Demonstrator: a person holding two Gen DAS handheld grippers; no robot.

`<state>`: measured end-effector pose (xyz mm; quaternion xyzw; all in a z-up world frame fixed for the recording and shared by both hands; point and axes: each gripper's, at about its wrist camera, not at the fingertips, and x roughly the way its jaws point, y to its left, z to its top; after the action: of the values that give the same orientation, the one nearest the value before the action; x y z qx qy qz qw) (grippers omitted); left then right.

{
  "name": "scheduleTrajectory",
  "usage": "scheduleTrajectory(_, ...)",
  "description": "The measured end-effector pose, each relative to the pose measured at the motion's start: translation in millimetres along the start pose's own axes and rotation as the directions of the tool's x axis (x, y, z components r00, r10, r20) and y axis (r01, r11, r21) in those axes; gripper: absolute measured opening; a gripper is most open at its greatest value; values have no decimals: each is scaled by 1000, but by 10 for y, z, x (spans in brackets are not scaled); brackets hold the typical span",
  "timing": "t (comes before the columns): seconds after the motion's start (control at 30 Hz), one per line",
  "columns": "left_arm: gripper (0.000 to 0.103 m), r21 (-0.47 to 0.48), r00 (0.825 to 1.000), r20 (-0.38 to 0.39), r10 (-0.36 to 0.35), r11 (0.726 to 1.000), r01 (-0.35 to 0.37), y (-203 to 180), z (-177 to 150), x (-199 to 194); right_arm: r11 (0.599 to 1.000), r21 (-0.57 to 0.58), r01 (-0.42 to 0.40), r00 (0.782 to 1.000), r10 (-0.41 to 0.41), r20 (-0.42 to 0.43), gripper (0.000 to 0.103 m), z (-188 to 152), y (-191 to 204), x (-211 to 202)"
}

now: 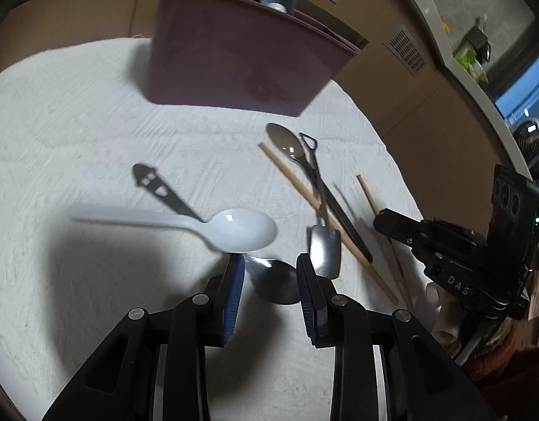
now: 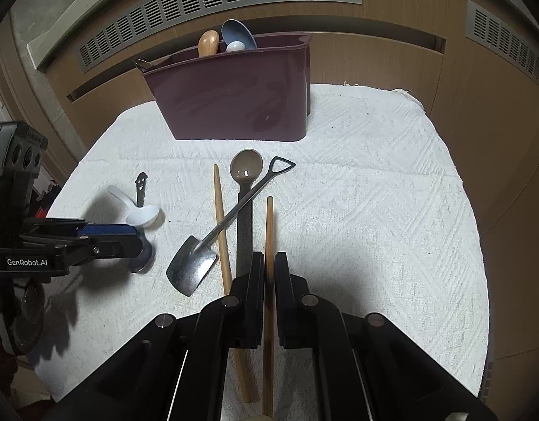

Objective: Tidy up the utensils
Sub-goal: 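Grasp the white plastic spoon by its bowl with the left tool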

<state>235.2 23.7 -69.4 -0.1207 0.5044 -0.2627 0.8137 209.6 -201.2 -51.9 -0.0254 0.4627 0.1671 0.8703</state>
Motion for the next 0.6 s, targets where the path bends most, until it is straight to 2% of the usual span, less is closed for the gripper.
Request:
scheduleTrajectory(0.1,31,108,1000,-17,-10,994,11,-215,-54,-43,1000,5,3,1000,-3,-2,6,-19,-46,0)
scheduleTrajectory(0.23,31,186,996,47,69,980,-77,-246,-58,-205,1000,19,2,1000,-2,-7,6,-15,-90,47)
scheduleTrajectory(0.37,31,83,986,100,131,987,-140,139,117,-324,1000,10,-9,1000,9,-5,6,-16,-48,45)
scheduleTrajectory(0.5,30,-80,977,90,193,979,-186,686,323,-216,1000,7,-10,1000,10,1,6,-17,-27,17)
scheduleTrajectory(0.6,30,-151,988,91,128,982,-113,886,330,-224,1000,9,-3,1000,3,7,6,-27,-48,-24)
